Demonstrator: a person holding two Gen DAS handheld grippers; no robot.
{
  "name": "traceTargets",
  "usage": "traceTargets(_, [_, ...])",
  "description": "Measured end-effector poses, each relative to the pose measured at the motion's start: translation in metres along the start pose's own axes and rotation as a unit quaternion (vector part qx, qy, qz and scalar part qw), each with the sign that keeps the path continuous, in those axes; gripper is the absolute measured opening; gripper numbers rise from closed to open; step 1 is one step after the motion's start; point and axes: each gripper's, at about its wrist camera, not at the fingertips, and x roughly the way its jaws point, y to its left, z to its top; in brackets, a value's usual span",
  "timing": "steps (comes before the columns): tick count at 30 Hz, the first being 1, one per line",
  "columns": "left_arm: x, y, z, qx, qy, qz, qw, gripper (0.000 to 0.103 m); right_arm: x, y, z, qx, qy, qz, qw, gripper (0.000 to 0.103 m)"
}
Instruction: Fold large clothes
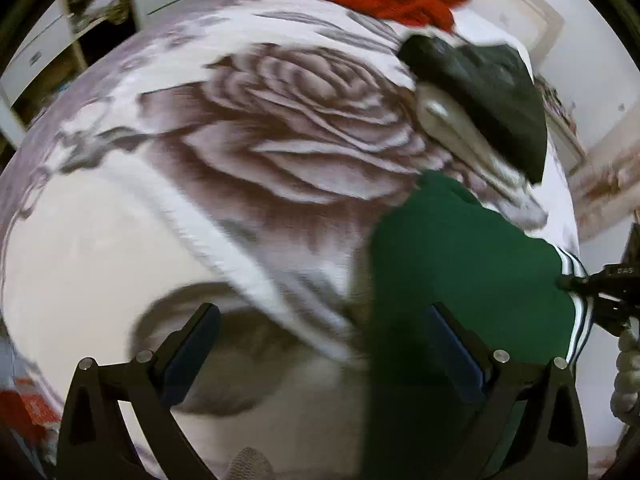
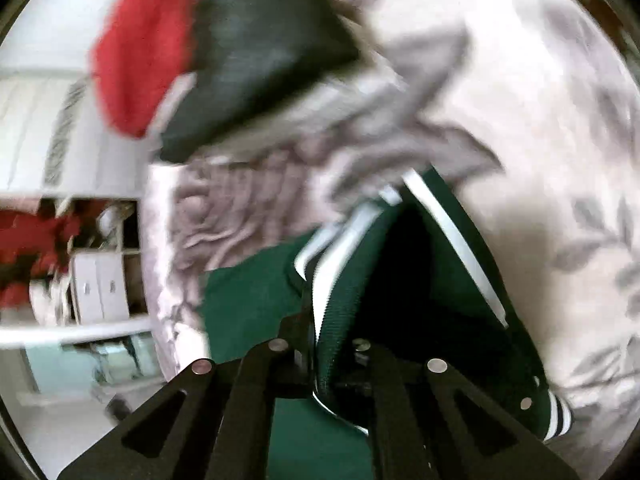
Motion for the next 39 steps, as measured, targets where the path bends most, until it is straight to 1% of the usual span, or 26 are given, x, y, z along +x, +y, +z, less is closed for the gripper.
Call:
traceTargets(1, [0.015,-0.01,-0.001,0.014,0.011,0.004,0.9998,0.103,0.017,-0.008,-0.003,-0.007,0.029,-0.011,1.0,0.003])
traceTargets(2, [0.027,-0.017,-0.003,0.027,0.012,0.006,0.9995,0.103,0.027,-0.015,-0.001,-0.004,0.053,-0.009,0.999,0.004])
traceTargets(3, [0.033,-0.024,-0.004,0.039,0.015,0.012,0.999,0.103,0.031,-0.023,-0.011,-0.001,0.071,0.003,0.997,0.007])
traceTargets(4, [0.038,-0.026,-0.004,0.047,0.017,0.014,0.9986,0.103,0.027,-0.032,-0.015,-0.002,0.088,0.018,0.996,0.017])
traceTargets(5, [0.041,-0.026,-0.007,0.053,0.015,0.013,0.9984,0.103,0.019,-0.041,-0.02,-0.005,0.096,0.029,0.995,0.038])
traceTargets(6, [0.041,-0.027,-0.01,0.057,0.011,0.01,0.9983,0.103,0.009,-0.048,-0.028,-0.012,0.096,0.035,0.995,0.049])
traceTargets(7, [0.04,-0.025,-0.012,0.054,0.009,0.003,0.9985,0.103,0.002,-0.052,-0.036,-0.019,0.092,0.034,0.995,0.065])
traceTargets(8, [0.04,-0.023,-0.011,0.05,0.01,-0.003,0.9987,0.103,-0.008,-0.061,-0.048,-0.03,0.09,0.034,0.995,0.07])
traceTargets(10, [0.042,-0.021,-0.011,0.036,0.017,-0.007,0.9992,0.103,-0.019,-0.082,-0.074,-0.041,0.099,0.026,0.994,0.074])
traceTargets(11, [0.042,-0.02,-0.012,0.032,0.019,-0.01,0.9993,0.103,-0.023,-0.094,-0.09,-0.04,0.107,0.031,0.993,0.077])
traceTargets(14, [0.045,-0.019,-0.011,0.022,0.026,-0.017,0.9993,0.103,-0.011,-0.126,-0.122,-0.037,0.128,0.035,0.991,0.078])
traceTargets(15, [0.045,-0.019,-0.01,0.021,0.028,-0.017,0.9993,0.103,-0.011,-0.133,-0.126,-0.036,0.118,0.026,0.992,0.078])
traceTargets(18, [0.045,-0.02,-0.009,0.026,0.03,-0.016,0.9991,0.103,-0.025,-0.154,-0.131,0.007,0.076,0.083,0.994,0.078])
traceTargets(22, [0.044,-0.02,-0.009,0.028,0.031,-0.016,0.999,0.103,-0.033,-0.159,-0.145,0.007,0.063,0.104,0.993,0.078])
traceTargets(24, [0.044,-0.02,-0.009,0.025,0.03,-0.017,0.9991,0.103,-0.03,-0.156,-0.155,-0.019,0.076,0.117,0.99,0.078])
traceTargets(25, [0.044,-0.02,-0.009,0.023,0.03,-0.018,0.9992,0.103,-0.012,-0.138,-0.158,-0.029,0.084,0.109,0.99,0.079])
traceTargets(26, [0.044,-0.02,-0.01,0.022,0.029,-0.017,0.9992,0.103,0.004,-0.134,-0.165,-0.05,0.108,0.084,0.989,0.079])
traceTargets(27, [0.043,-0.021,-0.01,0.022,0.029,-0.016,0.9992,0.103,0.02,-0.129,-0.168,-0.062,0.115,0.068,0.989,0.079])
traceTargets(28, [0.042,-0.022,-0.009,0.022,0.028,-0.012,0.9993,0.103,0.027,-0.124,-0.171,-0.067,0.107,0.051,0.991,0.074])
traceTargets(29, [0.04,-0.023,-0.009,0.024,0.026,-0.009,0.9993,0.103,0.031,-0.118,-0.173,-0.071,0.095,0.031,0.992,0.057])
traceTargets(30, [0.037,-0.025,-0.008,0.028,0.022,-0.007,0.9993,0.103,0.03,-0.112,-0.173,-0.073,0.089,0.027,0.993,0.004])
traceTargets(31, [0.035,-0.028,-0.008,0.037,0.019,-0.004,0.9991,0.103,0.026,-0.109,-0.173,-0.054,0.085,0.041,0.994,0.003])
traceTargets(34, [0.033,-0.039,-0.007,0.066,0.011,0.009,0.9977,0.103,-0.02,-0.095,-0.179,-0.016,0.027,0.085,0.996,0.003])
traceTargets(36, [0.031,-0.043,-0.005,0.066,0.007,-0.005,0.9978,0.103,-0.055,-0.092,-0.187,0.011,-0.002,0.106,0.994,0.003])
traceTargets(37, [0.031,-0.046,-0.003,0.063,0.008,-0.016,0.9979,0.103,-0.074,-0.095,-0.193,0.03,-0.015,0.109,0.993,0.003])
traceTargets(39, [0.033,-0.054,-0.001,0.064,0.009,-0.039,0.9971,0.103,-0.103,-0.109,-0.203,0.053,-0.04,0.079,0.995,0.003])
